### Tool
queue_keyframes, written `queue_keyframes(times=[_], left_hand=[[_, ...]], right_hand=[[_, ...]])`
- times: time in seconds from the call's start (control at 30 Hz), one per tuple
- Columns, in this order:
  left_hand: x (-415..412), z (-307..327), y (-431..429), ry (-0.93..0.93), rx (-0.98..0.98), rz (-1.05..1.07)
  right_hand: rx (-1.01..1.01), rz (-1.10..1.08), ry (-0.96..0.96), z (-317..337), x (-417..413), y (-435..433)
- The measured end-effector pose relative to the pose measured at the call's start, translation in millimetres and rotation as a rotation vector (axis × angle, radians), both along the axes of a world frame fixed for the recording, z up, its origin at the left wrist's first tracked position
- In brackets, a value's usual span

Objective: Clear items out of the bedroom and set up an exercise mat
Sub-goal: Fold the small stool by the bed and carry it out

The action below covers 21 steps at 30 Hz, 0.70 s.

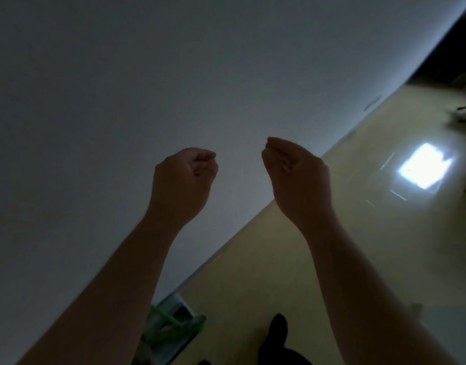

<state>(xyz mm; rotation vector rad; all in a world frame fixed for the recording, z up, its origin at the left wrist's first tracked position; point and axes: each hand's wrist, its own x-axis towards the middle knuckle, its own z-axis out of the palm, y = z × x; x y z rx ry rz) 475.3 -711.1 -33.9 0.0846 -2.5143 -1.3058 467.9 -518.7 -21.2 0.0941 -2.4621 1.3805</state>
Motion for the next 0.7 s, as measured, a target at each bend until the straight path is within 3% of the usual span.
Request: queue_keyframes(times=[0.37,0.7], left_hand=[[-128.9,108.4,214.2,0.255,-0.027,-0.232],[-243.8,113.5,383.8,0.259,0.018,-0.388]], right_hand=[[0.051,-0.219,0.218,89.0,-79.5,201.7],[0.091,-0.391,0.193,97.7,-164.9,363.2]])
